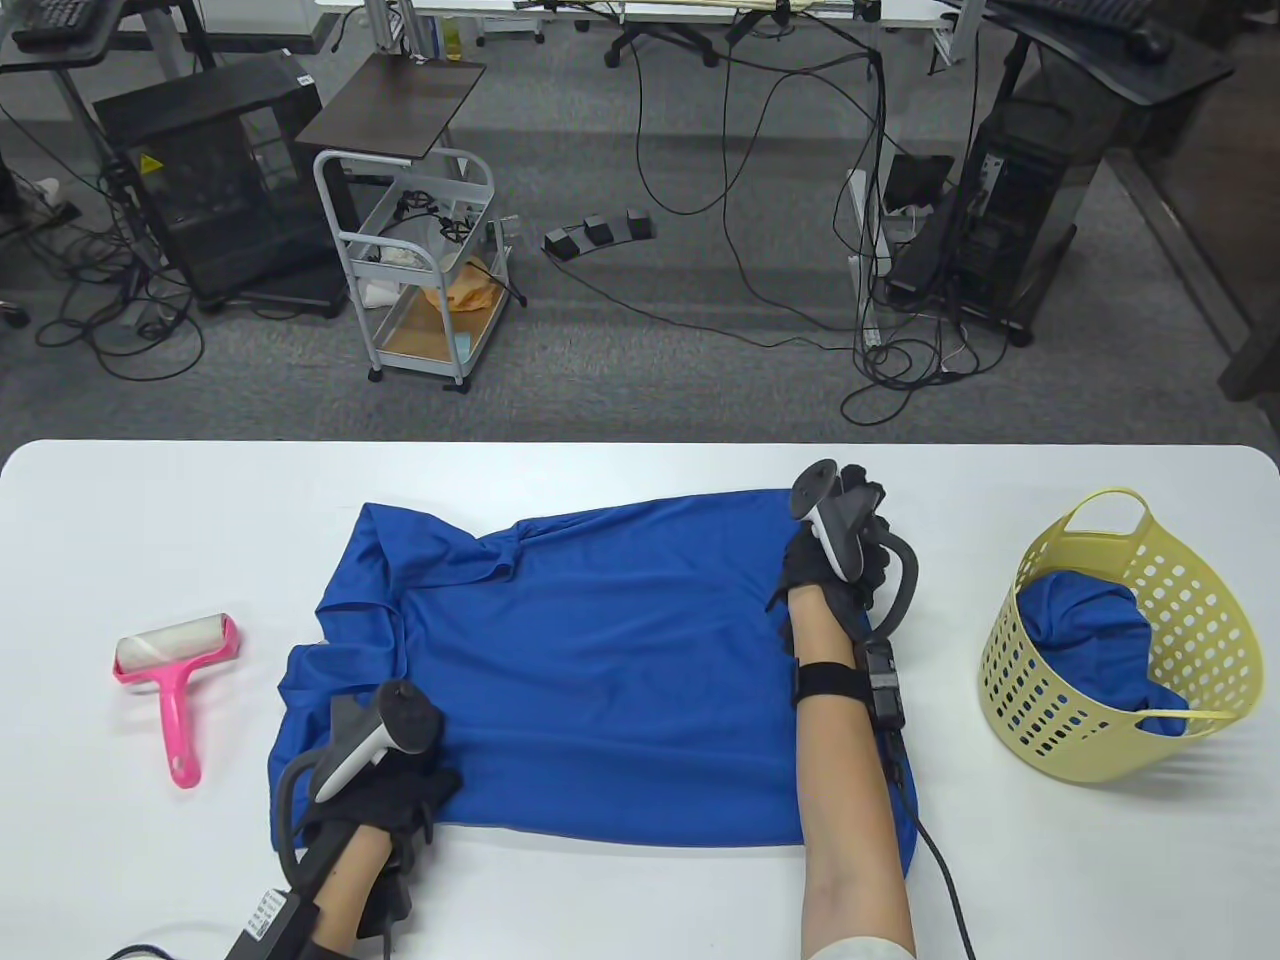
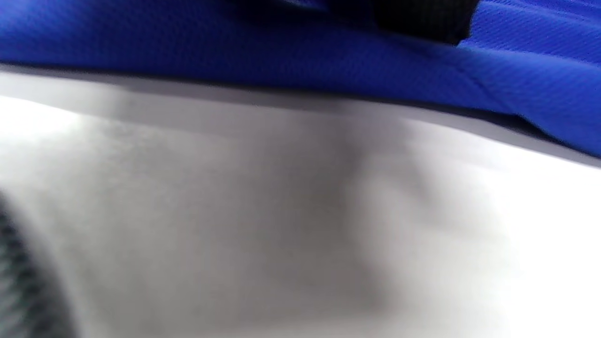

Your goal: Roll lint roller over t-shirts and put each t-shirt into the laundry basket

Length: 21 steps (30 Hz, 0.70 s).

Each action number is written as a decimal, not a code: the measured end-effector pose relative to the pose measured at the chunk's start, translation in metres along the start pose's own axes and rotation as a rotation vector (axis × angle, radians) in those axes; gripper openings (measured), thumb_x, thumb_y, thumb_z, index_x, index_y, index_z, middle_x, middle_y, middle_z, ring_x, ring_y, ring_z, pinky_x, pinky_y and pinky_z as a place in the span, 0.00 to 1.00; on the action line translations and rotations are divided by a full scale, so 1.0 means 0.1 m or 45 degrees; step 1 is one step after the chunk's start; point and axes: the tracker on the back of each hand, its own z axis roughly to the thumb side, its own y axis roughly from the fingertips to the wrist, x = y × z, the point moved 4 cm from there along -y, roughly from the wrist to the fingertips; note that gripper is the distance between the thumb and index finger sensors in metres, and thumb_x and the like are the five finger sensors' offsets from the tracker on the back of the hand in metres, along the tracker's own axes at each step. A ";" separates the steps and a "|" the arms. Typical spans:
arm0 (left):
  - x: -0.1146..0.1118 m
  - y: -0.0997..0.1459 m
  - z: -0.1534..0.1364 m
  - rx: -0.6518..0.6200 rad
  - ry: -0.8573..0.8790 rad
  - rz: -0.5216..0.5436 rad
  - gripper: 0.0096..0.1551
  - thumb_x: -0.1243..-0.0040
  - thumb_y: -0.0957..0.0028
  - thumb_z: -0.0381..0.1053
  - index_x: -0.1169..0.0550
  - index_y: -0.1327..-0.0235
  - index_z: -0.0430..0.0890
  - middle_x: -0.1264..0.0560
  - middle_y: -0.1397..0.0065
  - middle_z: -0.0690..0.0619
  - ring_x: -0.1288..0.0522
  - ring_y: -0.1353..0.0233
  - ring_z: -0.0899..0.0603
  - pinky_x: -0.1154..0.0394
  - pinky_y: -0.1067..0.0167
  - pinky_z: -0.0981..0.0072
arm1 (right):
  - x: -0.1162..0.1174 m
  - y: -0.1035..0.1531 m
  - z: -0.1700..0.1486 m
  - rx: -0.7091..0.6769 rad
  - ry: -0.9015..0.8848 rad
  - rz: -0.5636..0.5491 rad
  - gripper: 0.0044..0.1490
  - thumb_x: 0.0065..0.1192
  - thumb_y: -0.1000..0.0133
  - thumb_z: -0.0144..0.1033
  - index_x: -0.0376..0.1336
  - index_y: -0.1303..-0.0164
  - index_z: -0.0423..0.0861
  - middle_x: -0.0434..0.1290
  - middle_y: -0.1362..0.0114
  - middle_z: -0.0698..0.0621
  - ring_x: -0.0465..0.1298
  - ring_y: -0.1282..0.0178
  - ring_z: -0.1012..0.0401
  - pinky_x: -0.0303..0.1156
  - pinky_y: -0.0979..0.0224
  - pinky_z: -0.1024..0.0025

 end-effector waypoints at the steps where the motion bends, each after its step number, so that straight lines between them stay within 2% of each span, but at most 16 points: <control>1: 0.00 0.00 0.00 0.001 0.000 0.000 0.42 0.52 0.45 0.66 0.54 0.22 0.66 0.65 0.16 0.52 0.61 0.18 0.26 0.53 0.26 0.30 | -0.01 0.08 0.04 -0.054 0.032 0.016 0.44 0.54 0.42 0.46 0.38 0.22 0.53 0.47 0.13 0.46 0.61 0.20 0.45 0.67 0.26 0.46; 3: 0.00 0.00 -0.01 0.004 0.003 -0.001 0.42 0.52 0.45 0.66 0.54 0.22 0.66 0.65 0.16 0.53 0.62 0.18 0.27 0.54 0.25 0.31 | -0.05 0.27 0.08 -0.146 0.111 0.052 0.43 0.55 0.42 0.48 0.40 0.22 0.54 0.49 0.13 0.48 0.59 0.19 0.46 0.65 0.24 0.46; 6: 0.02 0.00 -0.03 0.005 0.026 0.015 0.42 0.50 0.46 0.67 0.53 0.21 0.66 0.64 0.16 0.54 0.61 0.17 0.28 0.54 0.25 0.32 | -0.10 0.68 0.08 -0.315 0.195 0.120 0.41 0.55 0.43 0.49 0.44 0.22 0.56 0.50 0.13 0.50 0.56 0.18 0.45 0.61 0.23 0.44; 8: 0.06 0.00 -0.08 -0.006 0.088 0.000 0.42 0.48 0.46 0.65 0.51 0.22 0.66 0.63 0.16 0.55 0.61 0.17 0.30 0.54 0.24 0.34 | -0.09 1.02 -0.01 -0.398 0.235 0.216 0.42 0.55 0.43 0.53 0.45 0.22 0.57 0.50 0.13 0.50 0.54 0.17 0.45 0.60 0.23 0.42; 10: 0.19 0.06 -0.19 0.005 0.170 0.044 0.42 0.45 0.46 0.62 0.50 0.21 0.65 0.60 0.15 0.56 0.55 0.15 0.33 0.49 0.22 0.39 | -0.01 1.33 -0.16 -0.450 0.259 0.336 0.42 0.55 0.43 0.55 0.45 0.21 0.56 0.47 0.12 0.49 0.51 0.17 0.44 0.57 0.22 0.40; 12: 0.38 0.21 -0.34 0.048 0.271 0.114 0.43 0.42 0.46 0.59 0.48 0.21 0.60 0.58 0.16 0.51 0.44 0.15 0.35 0.43 0.22 0.42 | 0.10 1.56 -0.34 -0.458 0.293 0.449 0.45 0.54 0.43 0.59 0.43 0.20 0.56 0.45 0.12 0.48 0.49 0.16 0.43 0.56 0.22 0.39; 14: 0.57 0.41 -0.55 0.173 0.349 0.222 0.42 0.40 0.46 0.56 0.45 0.20 0.56 0.53 0.16 0.50 0.35 0.18 0.40 0.35 0.25 0.50 | 0.26 1.69 -0.49 -0.442 0.308 0.538 0.47 0.53 0.44 0.61 0.41 0.19 0.55 0.42 0.11 0.48 0.46 0.16 0.42 0.54 0.22 0.37; 16: 0.64 0.58 -0.71 0.285 0.404 0.278 0.44 0.37 0.47 0.54 0.44 0.20 0.50 0.52 0.17 0.44 0.29 0.23 0.42 0.29 0.29 0.54 | 0.43 1.74 -0.61 -0.416 0.349 0.618 0.48 0.51 0.44 0.62 0.39 0.19 0.54 0.40 0.12 0.47 0.44 0.16 0.41 0.52 0.22 0.36; 19: 0.50 0.68 -0.88 0.416 0.327 0.140 0.51 0.38 0.47 0.59 0.49 0.19 0.45 0.56 0.18 0.39 0.31 0.23 0.40 0.28 0.30 0.55 | 0.68 1.74 -0.73 -0.387 0.355 0.719 0.49 0.46 0.45 0.64 0.37 0.20 0.53 0.38 0.13 0.46 0.44 0.17 0.41 0.51 0.22 0.36; 21: 0.35 0.67 -0.96 0.481 0.312 0.086 0.54 0.42 0.47 0.65 0.50 0.19 0.40 0.57 0.19 0.35 0.35 0.21 0.35 0.30 0.30 0.50 | 0.72 1.72 -0.76 -0.373 0.266 0.708 0.49 0.43 0.46 0.64 0.35 0.22 0.53 0.34 0.14 0.46 0.39 0.18 0.41 0.45 0.23 0.36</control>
